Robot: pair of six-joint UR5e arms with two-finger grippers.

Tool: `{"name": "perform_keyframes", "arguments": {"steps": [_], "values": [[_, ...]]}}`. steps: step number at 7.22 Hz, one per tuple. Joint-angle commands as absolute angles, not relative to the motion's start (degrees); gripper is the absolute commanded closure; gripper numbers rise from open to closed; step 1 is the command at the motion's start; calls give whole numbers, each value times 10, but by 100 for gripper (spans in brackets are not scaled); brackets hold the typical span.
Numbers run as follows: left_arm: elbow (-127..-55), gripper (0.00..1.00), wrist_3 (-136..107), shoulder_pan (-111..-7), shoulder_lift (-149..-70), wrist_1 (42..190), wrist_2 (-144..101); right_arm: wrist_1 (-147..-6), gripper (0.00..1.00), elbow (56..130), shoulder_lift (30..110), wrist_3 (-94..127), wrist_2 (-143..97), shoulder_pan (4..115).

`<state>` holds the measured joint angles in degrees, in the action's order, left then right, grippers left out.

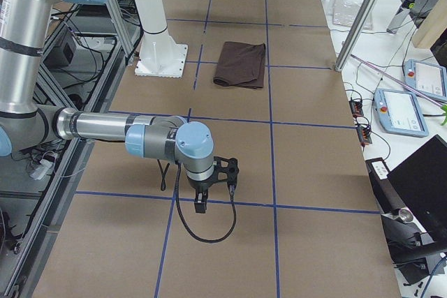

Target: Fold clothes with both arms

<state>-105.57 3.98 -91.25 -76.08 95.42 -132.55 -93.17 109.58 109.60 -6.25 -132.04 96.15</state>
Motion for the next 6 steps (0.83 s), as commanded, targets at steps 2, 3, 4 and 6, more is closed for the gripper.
{"name": "perform_keyframes", "arguments": {"steps": [2,3,4,6], "values": [[-1055,0,41,-912,-760,954,-1320,-931,0,1095,1092,-62,-1320,961],[-1054,0,41,-912,-760,953,-1320,-931,0,1095,1092,-62,-1320,961],[-1054,0,41,-912,-759,953,-1320,-931,0,1095,1092,-62,-1320,961],[-1054,0,41,-912,-756,954,-1320,-931,0,1095,1092,-62,-1320,961]]}}
